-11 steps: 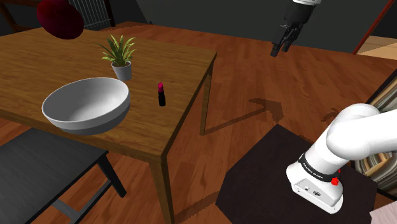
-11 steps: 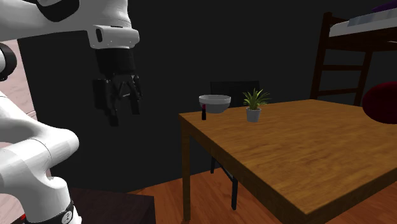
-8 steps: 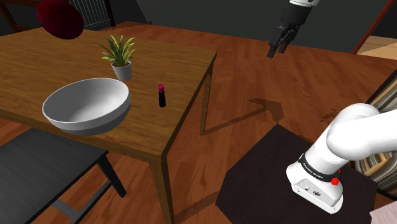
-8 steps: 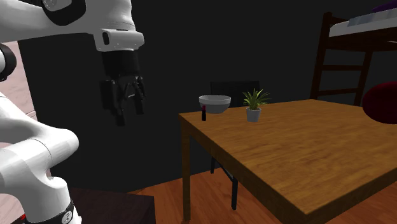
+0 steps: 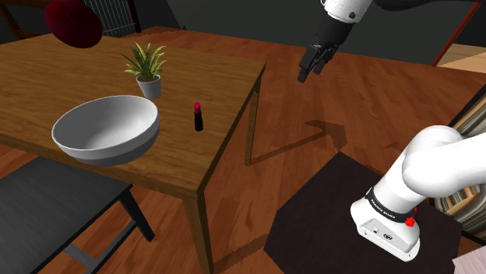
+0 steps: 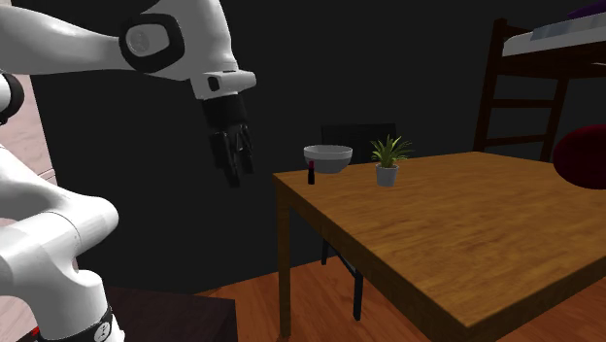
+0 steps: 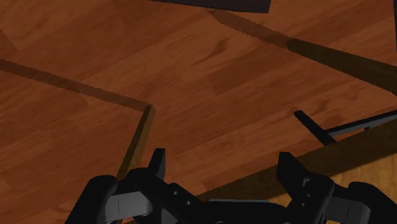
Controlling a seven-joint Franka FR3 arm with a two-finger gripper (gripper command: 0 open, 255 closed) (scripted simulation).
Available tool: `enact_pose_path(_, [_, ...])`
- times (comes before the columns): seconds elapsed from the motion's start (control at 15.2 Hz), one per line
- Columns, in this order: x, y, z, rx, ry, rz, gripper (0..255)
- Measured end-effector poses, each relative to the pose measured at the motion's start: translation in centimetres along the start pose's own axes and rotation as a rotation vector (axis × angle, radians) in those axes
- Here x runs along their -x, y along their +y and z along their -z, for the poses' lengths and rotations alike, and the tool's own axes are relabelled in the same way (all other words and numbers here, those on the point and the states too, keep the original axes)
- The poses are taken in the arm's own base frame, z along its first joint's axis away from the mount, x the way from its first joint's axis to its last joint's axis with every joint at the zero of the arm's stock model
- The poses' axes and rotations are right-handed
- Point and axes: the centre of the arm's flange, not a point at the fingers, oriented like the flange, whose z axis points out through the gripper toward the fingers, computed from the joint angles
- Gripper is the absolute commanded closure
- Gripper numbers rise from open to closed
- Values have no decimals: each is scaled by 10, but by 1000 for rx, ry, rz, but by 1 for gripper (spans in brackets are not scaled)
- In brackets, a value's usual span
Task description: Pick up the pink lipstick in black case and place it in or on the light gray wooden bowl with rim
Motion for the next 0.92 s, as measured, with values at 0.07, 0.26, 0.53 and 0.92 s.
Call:
enact_pose_path(0.07, [1,-13,-5,-2,15,7,0])
enact_pose_path(0.26, [-4,-49,-14,-7,58,29,0])
enact_pose_path(0.53, [-13,-92,-27,-15,117,59,0])
enact_pose_path(0.92, [-22,-164,-41,-25,205,103,0])
